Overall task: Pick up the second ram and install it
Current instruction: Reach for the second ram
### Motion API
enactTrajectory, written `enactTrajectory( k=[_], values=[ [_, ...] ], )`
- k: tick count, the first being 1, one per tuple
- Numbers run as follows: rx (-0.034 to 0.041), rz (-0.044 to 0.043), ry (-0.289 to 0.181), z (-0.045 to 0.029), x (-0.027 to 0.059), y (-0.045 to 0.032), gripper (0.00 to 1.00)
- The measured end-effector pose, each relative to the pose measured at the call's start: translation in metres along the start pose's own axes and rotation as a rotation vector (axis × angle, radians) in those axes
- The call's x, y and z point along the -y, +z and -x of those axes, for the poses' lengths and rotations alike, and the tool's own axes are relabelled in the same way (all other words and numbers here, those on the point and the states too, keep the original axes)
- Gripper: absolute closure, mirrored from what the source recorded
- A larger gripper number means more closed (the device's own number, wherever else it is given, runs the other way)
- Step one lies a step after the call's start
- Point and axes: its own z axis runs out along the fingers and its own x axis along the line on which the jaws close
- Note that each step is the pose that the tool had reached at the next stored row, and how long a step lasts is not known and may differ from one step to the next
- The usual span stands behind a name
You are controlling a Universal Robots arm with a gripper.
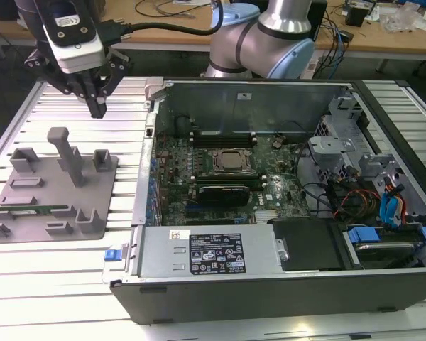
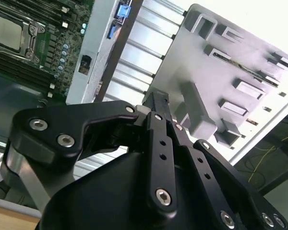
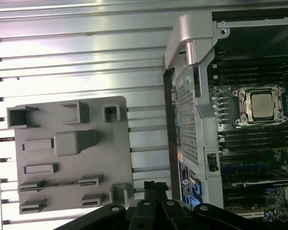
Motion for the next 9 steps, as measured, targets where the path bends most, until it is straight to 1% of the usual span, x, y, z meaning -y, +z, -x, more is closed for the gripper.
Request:
enactTrajectory(
  k=[2, 4, 5, 9],
  values=[
    [0.0000, 0.0001, 0.000, -0.0053, 0.0004, -0.0001, 0.92],
    [0.0000, 0.0001, 0.000, -0.0081, 0.0006, -0.0001, 0.92],
    [0.0000, 0.0001, 0.000, -0.0115, 0.0009, -0.0001, 0.92],
    [0.0000, 0.0000, 0.000, -0.0208, 0.0016, -0.0001, 0.92]
  ],
)
